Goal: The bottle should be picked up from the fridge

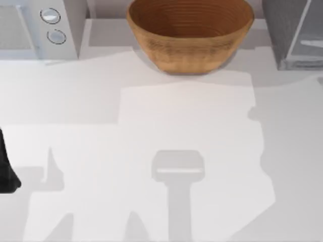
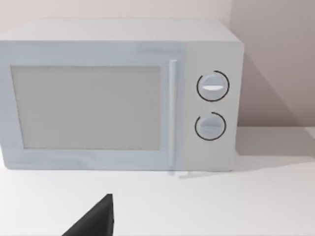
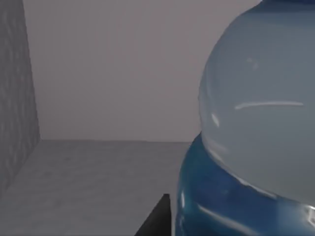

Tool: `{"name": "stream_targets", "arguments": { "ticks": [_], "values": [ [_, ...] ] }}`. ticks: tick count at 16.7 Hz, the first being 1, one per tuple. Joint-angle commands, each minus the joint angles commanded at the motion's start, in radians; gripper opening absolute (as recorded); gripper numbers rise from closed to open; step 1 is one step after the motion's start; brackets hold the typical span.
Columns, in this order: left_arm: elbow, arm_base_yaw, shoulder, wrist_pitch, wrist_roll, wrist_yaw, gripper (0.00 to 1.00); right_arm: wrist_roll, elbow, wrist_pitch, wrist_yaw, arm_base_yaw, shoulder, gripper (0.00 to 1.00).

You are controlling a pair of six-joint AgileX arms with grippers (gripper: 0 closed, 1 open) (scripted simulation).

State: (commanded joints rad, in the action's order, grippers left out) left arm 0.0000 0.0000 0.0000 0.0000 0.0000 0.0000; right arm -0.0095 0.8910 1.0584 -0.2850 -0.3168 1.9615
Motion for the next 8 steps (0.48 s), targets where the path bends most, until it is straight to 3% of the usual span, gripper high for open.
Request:
{"name": "stream_targets", "arguments": {
  "ticks": [8],
  "values": [
    [0.0,0.0,0.0,0.0,0.0,0.0,1.0,-0.006,-0.107,-0.131,0.042,0.044,-0.263,0.0]
  ]
}}
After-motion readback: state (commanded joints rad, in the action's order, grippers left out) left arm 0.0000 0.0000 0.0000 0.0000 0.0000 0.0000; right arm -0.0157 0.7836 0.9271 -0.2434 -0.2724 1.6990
